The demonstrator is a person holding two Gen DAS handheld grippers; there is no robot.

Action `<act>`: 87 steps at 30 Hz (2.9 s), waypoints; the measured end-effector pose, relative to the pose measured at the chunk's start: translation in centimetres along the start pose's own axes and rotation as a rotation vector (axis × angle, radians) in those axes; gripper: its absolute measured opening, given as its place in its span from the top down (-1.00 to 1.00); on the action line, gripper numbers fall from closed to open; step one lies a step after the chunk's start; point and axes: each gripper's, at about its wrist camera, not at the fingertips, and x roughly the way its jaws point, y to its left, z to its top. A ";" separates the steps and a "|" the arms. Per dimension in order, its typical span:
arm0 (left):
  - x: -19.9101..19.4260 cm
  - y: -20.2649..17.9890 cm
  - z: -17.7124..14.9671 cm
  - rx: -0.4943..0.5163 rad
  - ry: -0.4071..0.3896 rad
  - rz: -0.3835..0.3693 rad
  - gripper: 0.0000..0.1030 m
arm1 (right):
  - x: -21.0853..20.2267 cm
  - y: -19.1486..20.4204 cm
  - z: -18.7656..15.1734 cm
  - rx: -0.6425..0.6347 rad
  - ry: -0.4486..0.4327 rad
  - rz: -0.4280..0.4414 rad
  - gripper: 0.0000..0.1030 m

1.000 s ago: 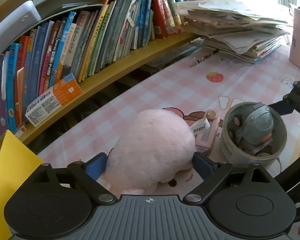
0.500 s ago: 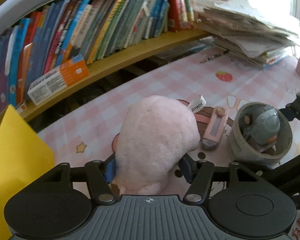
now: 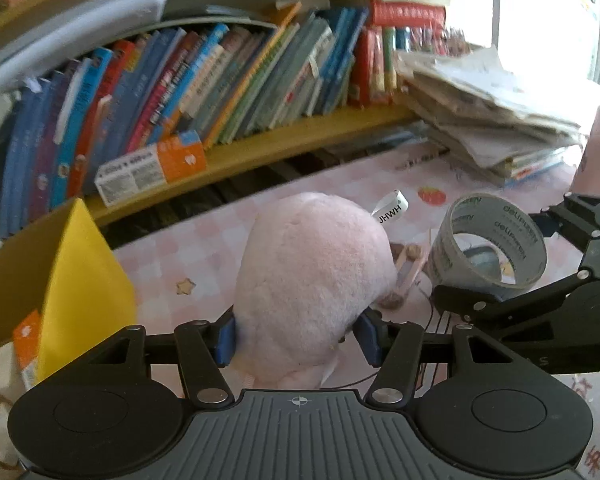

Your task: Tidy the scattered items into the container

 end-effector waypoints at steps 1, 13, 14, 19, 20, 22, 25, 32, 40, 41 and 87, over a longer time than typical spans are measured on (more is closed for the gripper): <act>-0.4 0.1 0.0 -0.005 -0.007 0.002 -0.11 | -0.3 0.1 0.1 -0.004 -0.009 0.000 -0.63; -6.2 -0.2 -0.5 -0.035 -0.089 0.003 -0.11 | -5.0 0.6 1.4 -0.012 -0.116 0.013 -0.63; -6.7 -0.3 -0.6 -0.036 -0.096 0.001 -0.11 | -5.5 0.7 1.4 -0.013 -0.120 0.018 -0.63; -9.0 -0.3 -1.3 -0.045 -0.121 -0.010 -0.11 | -7.8 1.1 1.2 0.003 -0.100 0.045 -0.63; -9.5 -0.3 -1.4 -0.047 -0.125 -0.013 -0.11 | -8.1 1.3 1.1 0.006 -0.093 0.047 -0.63; -10.3 -0.3 -1.8 -0.050 -0.133 -0.018 -0.12 | -8.8 1.5 0.9 0.013 -0.079 0.051 -0.63; -11.4 -0.1 -2.6 -0.057 -0.137 -0.030 -0.12 | -9.7 2.3 0.4 0.017 -0.061 0.050 -0.63; -12.9 1.5 -5.3 -0.092 -0.101 -0.103 -0.12 | -11.6 5.3 -1.1 0.033 0.008 0.040 -0.63; -15.2 4.8 -9.1 -0.100 -0.060 -0.139 -0.12 | -13.7 10.4 -2.5 0.058 0.080 0.029 -0.63; -15.4 5.3 -9.6 -0.103 -0.052 -0.141 -0.12 | -13.9 11.1 -2.5 0.062 0.085 0.026 -0.63; -25.0 20.8 -19.0 -0.190 -0.151 -0.103 -0.12 | -16.8 32.5 1.6 -0.114 0.042 0.117 -0.63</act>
